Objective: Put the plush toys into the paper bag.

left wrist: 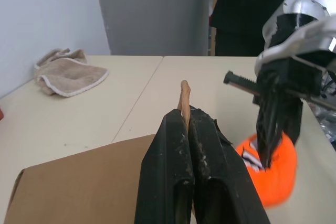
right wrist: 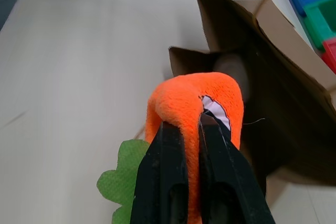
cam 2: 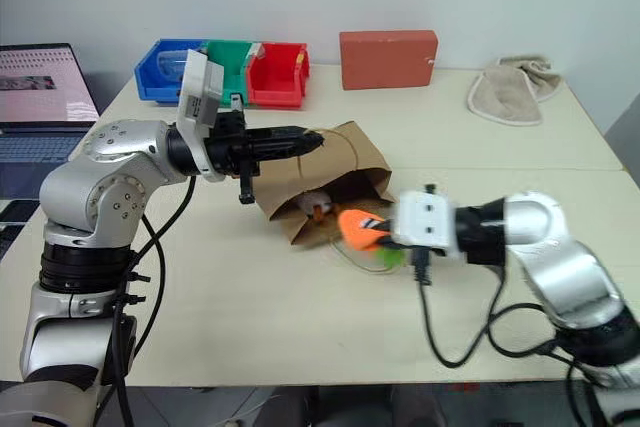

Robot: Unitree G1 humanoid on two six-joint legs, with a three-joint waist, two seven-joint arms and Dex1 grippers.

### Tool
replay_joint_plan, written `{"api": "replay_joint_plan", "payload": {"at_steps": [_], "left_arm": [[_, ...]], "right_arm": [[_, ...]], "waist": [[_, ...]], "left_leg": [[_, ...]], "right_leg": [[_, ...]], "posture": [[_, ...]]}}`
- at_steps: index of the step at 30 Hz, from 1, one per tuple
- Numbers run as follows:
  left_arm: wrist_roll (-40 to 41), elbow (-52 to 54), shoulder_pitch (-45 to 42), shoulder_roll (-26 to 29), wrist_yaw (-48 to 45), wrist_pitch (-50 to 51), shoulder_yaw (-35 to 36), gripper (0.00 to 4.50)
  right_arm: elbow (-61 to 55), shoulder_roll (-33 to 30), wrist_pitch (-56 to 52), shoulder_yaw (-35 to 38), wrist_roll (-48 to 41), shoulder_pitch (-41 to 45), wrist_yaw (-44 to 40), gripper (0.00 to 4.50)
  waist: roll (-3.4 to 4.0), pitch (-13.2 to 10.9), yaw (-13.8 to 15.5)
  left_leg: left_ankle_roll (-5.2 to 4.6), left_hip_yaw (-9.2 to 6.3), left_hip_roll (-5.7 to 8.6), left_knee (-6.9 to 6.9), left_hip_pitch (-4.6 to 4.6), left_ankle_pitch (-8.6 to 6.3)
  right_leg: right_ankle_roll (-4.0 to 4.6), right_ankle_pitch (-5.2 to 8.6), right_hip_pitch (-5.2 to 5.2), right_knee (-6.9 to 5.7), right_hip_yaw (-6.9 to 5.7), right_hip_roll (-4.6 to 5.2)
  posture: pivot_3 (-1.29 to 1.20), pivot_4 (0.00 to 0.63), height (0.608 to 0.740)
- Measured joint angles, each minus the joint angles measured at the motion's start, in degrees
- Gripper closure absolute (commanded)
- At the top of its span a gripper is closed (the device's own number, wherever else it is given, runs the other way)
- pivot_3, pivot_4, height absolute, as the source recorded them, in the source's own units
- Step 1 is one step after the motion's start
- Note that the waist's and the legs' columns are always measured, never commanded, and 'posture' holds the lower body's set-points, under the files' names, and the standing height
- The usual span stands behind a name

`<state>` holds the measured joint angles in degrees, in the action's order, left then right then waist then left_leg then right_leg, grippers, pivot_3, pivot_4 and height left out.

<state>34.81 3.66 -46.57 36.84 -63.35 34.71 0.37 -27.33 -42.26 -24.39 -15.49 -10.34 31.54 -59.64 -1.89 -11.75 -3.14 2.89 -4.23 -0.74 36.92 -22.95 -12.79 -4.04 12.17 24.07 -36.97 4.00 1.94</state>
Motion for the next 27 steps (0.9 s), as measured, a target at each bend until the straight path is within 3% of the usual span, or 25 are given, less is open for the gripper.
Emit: {"api": "replay_joint_plan", "payload": {"at_steps": [6,14,21,27], "left_arm": [[0.0,0.2,-0.3,0.2,-0.9,0.0,-0.1,4.50],[0.0,0.0,-1.0,0.6,-1.0,0.0,0.0,4.50],[0.0,0.0,-1.5,0.8,-1.1,0.0,0.1,4.50],[0.0,-0.2,-1.5,0.7,-1.1,0.0,0.1,4.50]], "right_arm": [[12.6,10.0,3.3,-11.7,15.9,10.7,9.1,4.49],[22.2,13.6,7.8,-15.1,26.7,11.9,14.3,4.49],[26.8,17.2,7.4,-14.8,30.1,12.1,18.7,4.49],[27.1,18.2,7.6,-13.2,30.7,11.9,20.7,2.49]], "waist": [[0.01,0.0,0.1],[0.01,0.0,0.4],[0.01,0.0,0.1],[0.01,0.0,0.0]], "left_leg": [[0.01,-0.02,0.01,-0.04,-0.01,0.00],[0.01,-0.05,0.00,-0.10,-0.02,0.00],[0.01,-0.08,0.00,-0.09,0.00,0.00],[0.01,-0.08,0.00,-0.09,0.00,0.00]], "right_leg": [[0.02,0.00,0.04,-0.03,-0.02,0.00],[0.12,0.06,0.06,-0.04,-0.06,0.00],[0.12,0.06,0.05,-0.07,-0.07,0.00],[0.12,0.05,0.05,-0.07,-0.07,0.00]], "posture": [[0.00,0.150,0.740],[0.00,0.150,0.740],[0.00,0.150,0.740],[0.00,0.150,0.740]]}}
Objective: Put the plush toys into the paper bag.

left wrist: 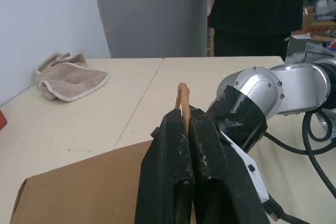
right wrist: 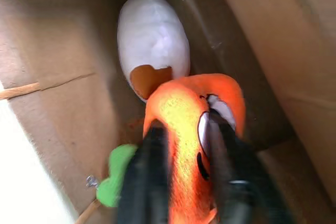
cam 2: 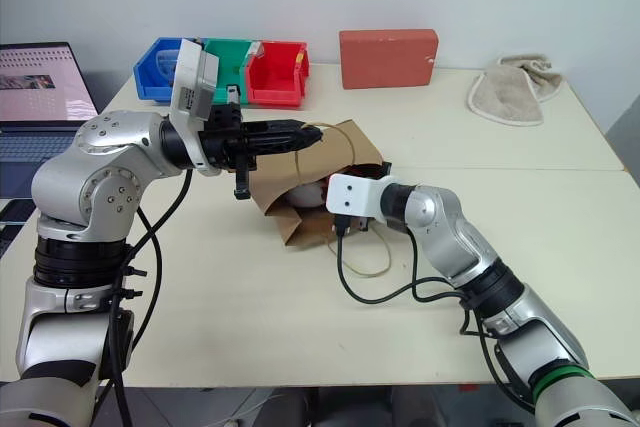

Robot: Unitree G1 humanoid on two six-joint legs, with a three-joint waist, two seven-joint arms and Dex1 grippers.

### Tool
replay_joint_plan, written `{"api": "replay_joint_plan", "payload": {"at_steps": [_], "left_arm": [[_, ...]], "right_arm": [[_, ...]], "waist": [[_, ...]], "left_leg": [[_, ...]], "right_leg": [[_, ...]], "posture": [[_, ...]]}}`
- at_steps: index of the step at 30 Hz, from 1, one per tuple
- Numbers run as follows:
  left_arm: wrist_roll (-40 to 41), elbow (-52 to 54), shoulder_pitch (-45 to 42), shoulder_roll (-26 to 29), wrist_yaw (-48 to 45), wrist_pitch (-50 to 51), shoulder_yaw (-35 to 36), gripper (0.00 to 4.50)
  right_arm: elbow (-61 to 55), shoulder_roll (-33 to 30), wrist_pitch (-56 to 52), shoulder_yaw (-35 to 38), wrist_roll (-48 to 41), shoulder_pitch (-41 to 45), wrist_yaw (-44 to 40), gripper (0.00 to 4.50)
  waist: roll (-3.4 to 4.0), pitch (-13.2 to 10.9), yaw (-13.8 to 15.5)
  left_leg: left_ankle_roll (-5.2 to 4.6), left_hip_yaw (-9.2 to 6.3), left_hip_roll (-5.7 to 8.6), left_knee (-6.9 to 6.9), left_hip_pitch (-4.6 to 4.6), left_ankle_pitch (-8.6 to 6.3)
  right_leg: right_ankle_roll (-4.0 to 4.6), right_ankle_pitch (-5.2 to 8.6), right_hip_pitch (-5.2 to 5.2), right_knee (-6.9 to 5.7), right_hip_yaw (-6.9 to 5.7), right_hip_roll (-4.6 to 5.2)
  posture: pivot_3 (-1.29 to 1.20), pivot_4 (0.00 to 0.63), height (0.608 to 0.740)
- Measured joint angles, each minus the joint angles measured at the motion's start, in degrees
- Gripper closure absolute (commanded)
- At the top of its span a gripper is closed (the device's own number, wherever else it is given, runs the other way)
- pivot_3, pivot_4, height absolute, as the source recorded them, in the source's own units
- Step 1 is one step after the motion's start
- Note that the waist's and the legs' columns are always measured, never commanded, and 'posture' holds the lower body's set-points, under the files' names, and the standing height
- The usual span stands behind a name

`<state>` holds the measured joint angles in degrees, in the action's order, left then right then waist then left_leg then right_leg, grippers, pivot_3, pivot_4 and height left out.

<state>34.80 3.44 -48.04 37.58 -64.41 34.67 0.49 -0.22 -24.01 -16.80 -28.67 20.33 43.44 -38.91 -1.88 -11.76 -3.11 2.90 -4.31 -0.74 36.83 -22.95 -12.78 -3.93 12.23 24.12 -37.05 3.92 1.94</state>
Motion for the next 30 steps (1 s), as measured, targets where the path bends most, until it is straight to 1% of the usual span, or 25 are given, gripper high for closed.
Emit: {"api": "replay_joint_plan", "payload": {"at_steps": [6,7,13,17,21,25,30], "left_arm": [[-0.1,-1.0,0.0,0.0,0.0,-0.1,0.0,4.50],[-0.1,-1.0,0.0,0.0,0.0,-0.1,0.0,4.50],[-0.3,-1.1,0.0,0.0,0.0,-0.2,0.0,4.50],[-0.7,-1.2,0.0,0.0,0.0,-0.4,0.0,4.50],[-1.0,-1.5,-0.1,-0.2,0.0,-0.4,-0.1,4.50],[-1.2,-1.8,-0.1,-0.3,0.0,-0.5,-0.1,4.50],[-1.5,-1.9,-0.1,-0.4,0.0,-1.0,-0.2,4.50]], "right_arm": [[0.0,0.3,0.2,0.6,0.4,-0.3,0.2,0.31],[0.0,0.3,0.2,0.7,0.4,-0.5,0.2,0.02],[-0.7,-0.6,0.1,1.5,0.1,-2.6,-1.2,0.02],[-3.7,-0.7,-0.5,2.9,-1.4,-3.6,-2.9,0.02],[-8.0,-1.8,-1.3,3.9,-4.3,-4.7,-6.4,0.02],[-14.4,-4.0,-3.3,7.7,-10.8,-6.8,-11.4,0.02],[-22.1,-9.0,-5.3,13.3,-22.1,-10.3,-19.2,0.02]], "waist": [[0.00,0.0,0.0],[0.00,0.0,0.0],[0.00,0.0,-0.1],[0.00,0.0,-0.1],[0.00,0.0,-0.1],[0.00,0.0,0.0],[0.00,0.0,0.0]], "left_leg": [[0.00,0.00,0.00,0.00,0.00,0.00],[0.00,0.00,0.00,0.00,-0.01,0.00],[0.00,0.00,0.00,0.00,0.00,0.00],[0.00,-0.01,0.00,0.00,0.00,0.00],[0.00,-0.01,0.00,0.00,-0.01,0.00],[0.00,-0.05,0.00,0.01,-0.02,0.00],[0.00,-0.06,0.00,0.00,-0.01,0.00]], "right_leg": [[0.00,0.00,0.00,0.01,0.00,0.00],[0.00,0.00,0.00,0.01,0.00,0.00],[0.00,0.00,0.00,0.00,0.00,0.00],[0.00,0.00,0.00,0.00,-0.01,0.00],[-0.01,0.00,-0.01,0.00,-0.01,0.00],[-0.01,0.01,-0.03,0.02,-0.04,0.00],[0.00,0.02,-0.04,0.03,-0.06,0.00]], "posture": [[0.00,0.150,0.740],[0.00,0.150,0.740],[0.00,0.150,0.740],[0.00,0.150,0.740],[0.00,0.150,0.740],[0.00,0.150,0.740],[0.00,0.150,0.740]]}}
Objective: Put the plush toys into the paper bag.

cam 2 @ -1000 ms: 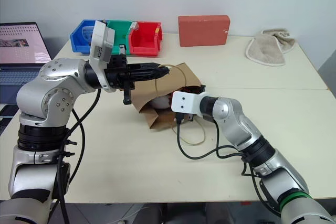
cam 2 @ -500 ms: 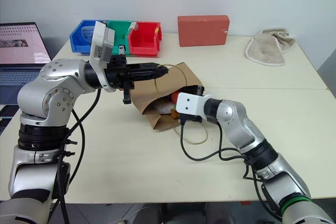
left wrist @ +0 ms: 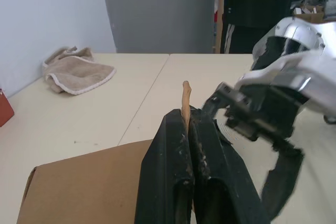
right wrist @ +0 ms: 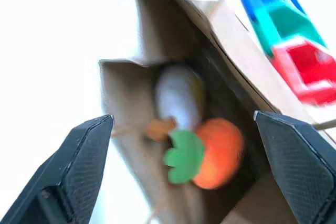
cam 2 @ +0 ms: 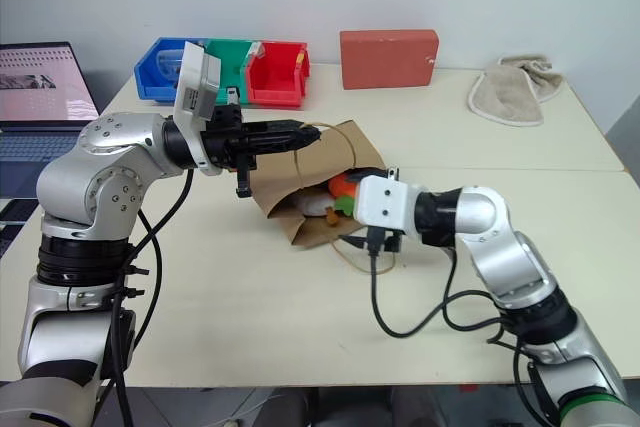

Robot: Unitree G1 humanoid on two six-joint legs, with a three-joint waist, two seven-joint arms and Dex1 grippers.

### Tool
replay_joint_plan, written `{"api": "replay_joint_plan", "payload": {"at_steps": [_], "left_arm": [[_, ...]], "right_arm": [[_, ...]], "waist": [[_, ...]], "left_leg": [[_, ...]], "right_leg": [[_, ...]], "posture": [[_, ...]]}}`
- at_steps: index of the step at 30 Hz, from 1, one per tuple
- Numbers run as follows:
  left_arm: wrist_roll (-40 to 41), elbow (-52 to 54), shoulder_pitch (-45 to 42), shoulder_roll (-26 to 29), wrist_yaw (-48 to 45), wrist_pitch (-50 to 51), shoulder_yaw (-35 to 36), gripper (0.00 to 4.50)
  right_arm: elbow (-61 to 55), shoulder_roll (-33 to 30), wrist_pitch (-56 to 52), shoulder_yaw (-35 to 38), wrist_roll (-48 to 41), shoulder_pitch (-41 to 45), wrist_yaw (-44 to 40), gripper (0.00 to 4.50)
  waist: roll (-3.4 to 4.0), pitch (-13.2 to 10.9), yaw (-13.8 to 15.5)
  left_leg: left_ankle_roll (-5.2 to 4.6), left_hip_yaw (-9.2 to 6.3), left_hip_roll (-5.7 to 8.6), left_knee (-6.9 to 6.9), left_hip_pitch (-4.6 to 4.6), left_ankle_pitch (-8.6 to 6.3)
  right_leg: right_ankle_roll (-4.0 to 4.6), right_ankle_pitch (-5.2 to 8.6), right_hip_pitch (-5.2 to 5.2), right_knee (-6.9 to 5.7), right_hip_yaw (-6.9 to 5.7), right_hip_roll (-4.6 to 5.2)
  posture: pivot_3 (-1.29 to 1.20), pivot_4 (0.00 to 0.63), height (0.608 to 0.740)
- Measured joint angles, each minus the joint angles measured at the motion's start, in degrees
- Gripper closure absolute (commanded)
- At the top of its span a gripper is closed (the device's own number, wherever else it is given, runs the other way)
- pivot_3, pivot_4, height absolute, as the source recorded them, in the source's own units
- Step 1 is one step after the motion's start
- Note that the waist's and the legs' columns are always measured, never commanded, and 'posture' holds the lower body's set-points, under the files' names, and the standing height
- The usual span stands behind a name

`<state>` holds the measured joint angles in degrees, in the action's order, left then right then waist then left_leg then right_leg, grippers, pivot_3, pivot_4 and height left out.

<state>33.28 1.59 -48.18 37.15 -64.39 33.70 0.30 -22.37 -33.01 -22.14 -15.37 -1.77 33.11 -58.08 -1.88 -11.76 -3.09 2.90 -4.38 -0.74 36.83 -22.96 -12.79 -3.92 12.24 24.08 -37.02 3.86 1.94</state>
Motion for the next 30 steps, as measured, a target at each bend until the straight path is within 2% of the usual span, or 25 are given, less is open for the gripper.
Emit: {"api": "replay_joint_plan", "payload": {"at_steps": [4,7,10,16,24,28,30], "left_arm": [[-0.3,0.0,0.0,-0.1,0.0,-0.3,0.0,4.50],[-0.4,0.0,0.0,-0.2,0.0,-0.4,0.0,4.50],[-0.4,0.0,0.0,-0.1,-0.1,-0.4,0.0,4.50],[-0.5,0.0,0.0,-0.1,-0.1,-0.4,0.0,4.50],[-0.6,0.1,0.1,0.0,-0.1,-0.4,0.0,4.50],[-0.6,0.3,0.1,0.0,0.0,-0.4,-0.1,4.50],[-0.6,0.4,0.1,0.0,0.0,-0.3,-0.1,4.50]], "right_arm": [[-5.4,-1.6,-6.2,5.6,-9.3,-4.5,-1.7,0.02],[-8.3,-6.0,-10.0,10.3,-13.0,-8.5,-1.6,0.02],[-8.7,-9.2,-14.4,13.3,-13.2,-13.1,1.0,0.02],[-7.0,-9.9,-17.3,14.0,-11.9,-18.4,7.1,0.02],[1.5,-1.6,-18.7,6.8,-7.5,-18.7,16.7,0.02],[4.5,6.6,-21.7,5.5,-8.1,-14.6,20.8,0.02],[5.9,7.6,-22.1,4.2,-8.0,-13.8,21.2,0.39]], "waist": [[0.00,0.0,0.1],[-0.01,0.0,0.3],[-0.01,0.0,0.4],[-0.01,0.0,0.3],[0.00,0.0,0.2],[0.00,0.0,-0.1],[0.00,0.0,-0.1]], "left_leg": [[0.00,0.00,0.00,0.02,0.00,0.00],[0.00,0.00,0.00,0.03,0.00,0.00],[0.00,0.01,0.00,0.03,0.01,0.00],[0.00,0.04,0.00,0.03,0.01,0.00],[0.00,0.06,0.01,0.02,0.00,0.00],[0.00,0.04,-0.01,0.02,0.03,0.00],[0.00,0.02,0.00,0.01,0.01,0.00]], "right_leg": [[0.01,0.01,-0.01,-0.02,0.01,0.00],[0.02,0.01,-0.03,0.01,0.00,0.00],[0.03,0.02,-0.02,-0.01,0.01,0.00],[0.03,0.02,-0.01,-0.01,0.04,0.00],[0.02,0.01,0.00,0.00,0.06,0.00],[0.01,0.00,0.01,-0.05,0.04,-0.01],[0.01,0.00,0.00,-0.02,0.02,-0.01]], "posture": [[0.00,0.150,0.740],[0.00,0.150,0.740],[0.00,0.150,0.740],[0.00,0.150,0.740],[0.00,0.150,0.740],[0.00,0.150,0.740],[0.00,0.150,0.740]]}}
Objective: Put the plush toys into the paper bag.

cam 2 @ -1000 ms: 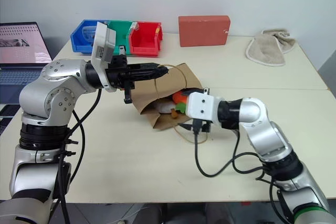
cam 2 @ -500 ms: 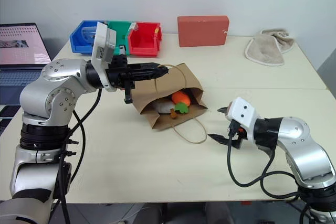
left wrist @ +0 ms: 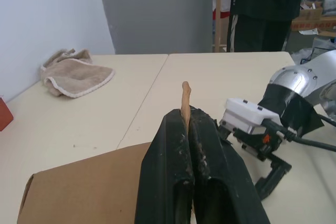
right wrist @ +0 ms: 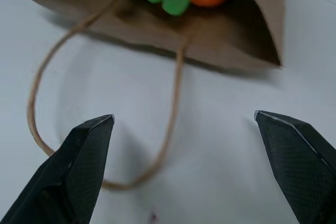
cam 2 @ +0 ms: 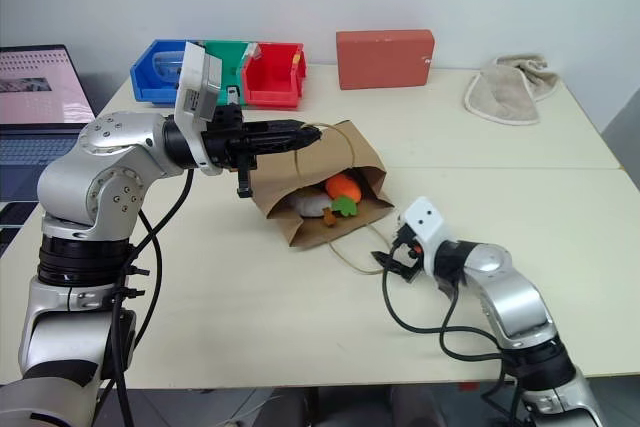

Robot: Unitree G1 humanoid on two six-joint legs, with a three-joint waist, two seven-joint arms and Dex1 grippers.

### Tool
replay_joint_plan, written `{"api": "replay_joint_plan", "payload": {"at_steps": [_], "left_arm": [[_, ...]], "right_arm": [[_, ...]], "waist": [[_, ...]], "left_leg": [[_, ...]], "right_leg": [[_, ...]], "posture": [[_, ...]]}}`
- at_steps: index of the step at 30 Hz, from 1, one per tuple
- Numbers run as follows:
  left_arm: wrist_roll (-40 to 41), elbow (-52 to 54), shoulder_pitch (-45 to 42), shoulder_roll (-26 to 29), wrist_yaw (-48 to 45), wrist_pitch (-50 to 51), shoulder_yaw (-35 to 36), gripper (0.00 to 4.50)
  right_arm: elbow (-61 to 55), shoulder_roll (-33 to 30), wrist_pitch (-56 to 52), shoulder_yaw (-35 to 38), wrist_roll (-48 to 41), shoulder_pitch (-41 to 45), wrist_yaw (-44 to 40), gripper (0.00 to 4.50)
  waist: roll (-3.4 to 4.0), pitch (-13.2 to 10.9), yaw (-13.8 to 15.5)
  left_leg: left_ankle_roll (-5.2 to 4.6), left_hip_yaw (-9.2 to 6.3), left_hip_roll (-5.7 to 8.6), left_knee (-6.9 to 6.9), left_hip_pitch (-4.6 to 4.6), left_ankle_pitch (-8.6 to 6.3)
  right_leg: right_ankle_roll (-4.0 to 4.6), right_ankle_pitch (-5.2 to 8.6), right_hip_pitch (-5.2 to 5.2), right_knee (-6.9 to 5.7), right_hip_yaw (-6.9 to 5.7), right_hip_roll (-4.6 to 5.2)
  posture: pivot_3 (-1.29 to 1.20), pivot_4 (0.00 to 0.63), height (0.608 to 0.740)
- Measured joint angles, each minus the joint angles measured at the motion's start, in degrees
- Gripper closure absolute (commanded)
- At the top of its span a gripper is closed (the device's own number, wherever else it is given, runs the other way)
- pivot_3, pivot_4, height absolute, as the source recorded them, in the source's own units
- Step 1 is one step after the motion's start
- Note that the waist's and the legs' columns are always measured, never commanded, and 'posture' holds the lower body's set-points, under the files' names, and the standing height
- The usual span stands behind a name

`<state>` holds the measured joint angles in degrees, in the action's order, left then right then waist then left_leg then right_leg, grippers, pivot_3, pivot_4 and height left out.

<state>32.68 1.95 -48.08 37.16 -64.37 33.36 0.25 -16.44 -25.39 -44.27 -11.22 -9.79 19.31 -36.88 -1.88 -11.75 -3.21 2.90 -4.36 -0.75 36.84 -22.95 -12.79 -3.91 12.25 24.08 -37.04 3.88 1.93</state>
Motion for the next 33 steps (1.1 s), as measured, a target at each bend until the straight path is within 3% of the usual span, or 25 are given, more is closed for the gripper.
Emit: {"api": "replay_joint_plan", "payload": {"at_steps": [3,11,12,20,33], "left_arm": [[0.0,0.1,0.1,0.2,0.0,0.0,0.0,4.50],[-0.1,0.2,0.1,0.3,0.0,0.0,0.0,4.50],[-0.1,0.2,0.1,0.3,0.0,0.0,0.0,4.50],[-0.1,0.2,0.1,0.3,0.0,0.0,0.0,4.50],[1.6,-1.5,-3.7,-1.0,0.2,0.6,1.3,4.50]], "right_arm": [[2.8,0.1,0.4,-1.4,1.0,0.7,0.7,1.27],[3.5,-0.4,1.6,-2.0,1.7,1.3,-0.4,4.28],[3.5,-0.4,1.8,-2.0,1.7,1.3,-0.4,4.45],[3.7,2.1,-0.2,1.1,-1.8,1.5,0.0,4.45],[-10.1,-9.7,-17.5,18.7,-22.9,2.1,-5.7,4.45]], "waist": [[0.00,0.0,0.3],[-0.01,0.0,0.2],[-0.01,0.0,0.1],[0.00,0.0,0.1],[0.00,0.0,0.4]], "left_leg": [[0.00,0.00,0.02,0.01,-0.04,0.00],[0.00,0.00,0.01,0.00,-0.01,0.00],[0.00,0.00,0.01,0.00,-0.01,0.00],[0.00,0.00,0.01,0.01,-0.02,0.00],[-0.01,0.00,0.02,0.02,-0.03,0.00]], "right_leg": [[0.00,0.00,0.00,0.05,0.01,0.01],[0.00,0.00,0.00,0.02,0.01,0.00],[0.00,0.00,0.00,0.02,0.01,0.00],[0.00,0.00,0.00,0.02,0.01,0.00],[0.00,0.00,-0.02,0.05,0.01,0.01]], "posture": [[0.00,0.150,0.740],[0.00,0.150,0.740],[0.00,0.150,0.740],[0.00,0.150,0.740],[0.00,0.150,0.740]]}}
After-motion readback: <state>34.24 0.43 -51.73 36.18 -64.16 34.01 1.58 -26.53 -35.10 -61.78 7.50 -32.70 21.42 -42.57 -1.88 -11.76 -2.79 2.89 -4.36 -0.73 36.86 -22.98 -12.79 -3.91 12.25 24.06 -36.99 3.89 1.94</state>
